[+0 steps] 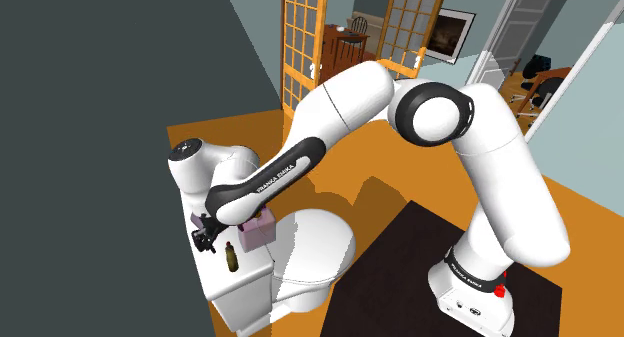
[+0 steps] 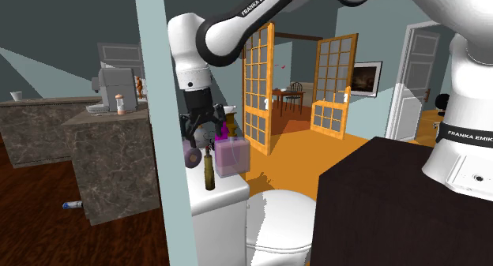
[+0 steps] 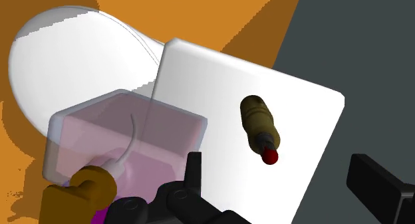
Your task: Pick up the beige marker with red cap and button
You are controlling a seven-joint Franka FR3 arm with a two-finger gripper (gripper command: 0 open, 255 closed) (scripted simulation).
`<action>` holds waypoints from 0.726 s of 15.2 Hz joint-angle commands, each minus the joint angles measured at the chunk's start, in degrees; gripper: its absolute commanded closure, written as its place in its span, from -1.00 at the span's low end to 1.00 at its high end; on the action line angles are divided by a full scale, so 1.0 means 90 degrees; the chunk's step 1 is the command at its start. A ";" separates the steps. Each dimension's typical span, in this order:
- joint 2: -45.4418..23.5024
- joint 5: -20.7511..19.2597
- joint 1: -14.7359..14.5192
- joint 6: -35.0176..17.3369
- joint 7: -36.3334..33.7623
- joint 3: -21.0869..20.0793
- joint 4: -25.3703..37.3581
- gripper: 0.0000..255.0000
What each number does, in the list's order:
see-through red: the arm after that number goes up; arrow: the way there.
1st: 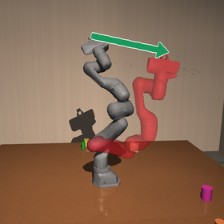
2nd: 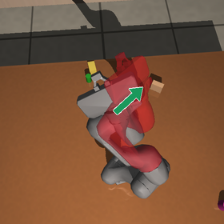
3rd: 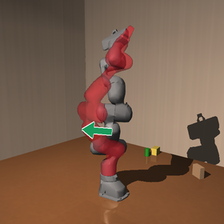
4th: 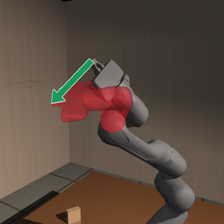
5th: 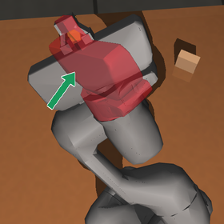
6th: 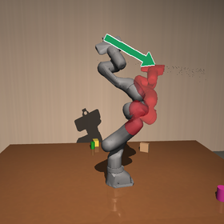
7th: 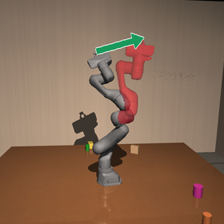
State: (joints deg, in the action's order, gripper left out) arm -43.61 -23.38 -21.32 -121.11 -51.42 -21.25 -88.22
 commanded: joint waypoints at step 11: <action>-0.0385 -0.0127 -0.0076 -0.0292 -0.0076 0.0110 0.0088 1.00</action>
State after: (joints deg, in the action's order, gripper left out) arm -47.03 -24.52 -22.00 -123.75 -52.10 -20.28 -87.43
